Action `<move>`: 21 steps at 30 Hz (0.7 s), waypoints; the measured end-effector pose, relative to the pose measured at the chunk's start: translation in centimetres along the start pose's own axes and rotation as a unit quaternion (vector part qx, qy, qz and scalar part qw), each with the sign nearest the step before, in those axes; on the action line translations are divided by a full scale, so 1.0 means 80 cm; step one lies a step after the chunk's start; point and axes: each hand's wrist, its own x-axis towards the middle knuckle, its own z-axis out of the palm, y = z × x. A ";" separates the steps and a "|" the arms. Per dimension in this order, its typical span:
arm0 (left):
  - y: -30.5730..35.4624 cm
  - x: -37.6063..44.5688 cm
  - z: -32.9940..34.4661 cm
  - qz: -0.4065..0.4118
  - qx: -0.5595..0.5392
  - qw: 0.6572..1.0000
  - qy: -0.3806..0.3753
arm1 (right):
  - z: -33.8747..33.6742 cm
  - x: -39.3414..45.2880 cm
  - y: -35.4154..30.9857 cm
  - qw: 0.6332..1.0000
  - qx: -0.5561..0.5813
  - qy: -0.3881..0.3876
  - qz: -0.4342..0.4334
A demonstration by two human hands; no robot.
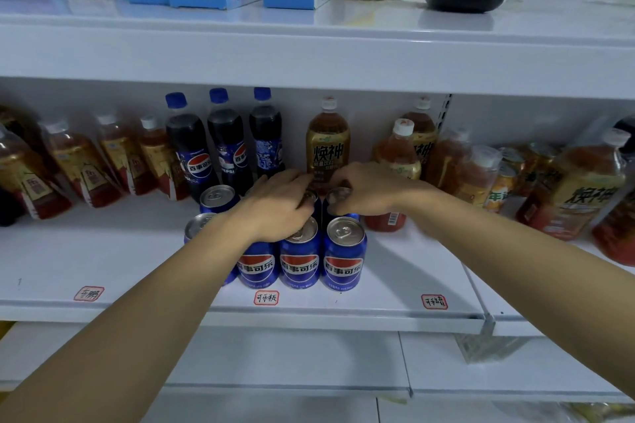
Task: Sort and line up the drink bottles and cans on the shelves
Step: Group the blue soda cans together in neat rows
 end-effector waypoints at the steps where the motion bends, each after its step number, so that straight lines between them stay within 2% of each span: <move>1: -0.004 -0.001 0.001 0.005 0.017 1.000 -0.001 | 0.000 0.002 0.000 1.000 -0.004 -0.009 0.005; 4: -0.009 -0.007 0.011 0.016 0.036 0.999 -0.012 | 0.001 0.006 -0.002 1.000 -0.008 -0.005 0.026; 12: -0.021 -0.007 0.030 0.031 0.043 0.998 0.018 | -0.028 0.008 -0.004 0.995 0.024 0.049 0.079; 21: -0.027 -0.004 0.034 0.045 0.038 0.998 0.028 | -0.016 0.000 -0.028 0.998 -0.013 0.002 0.062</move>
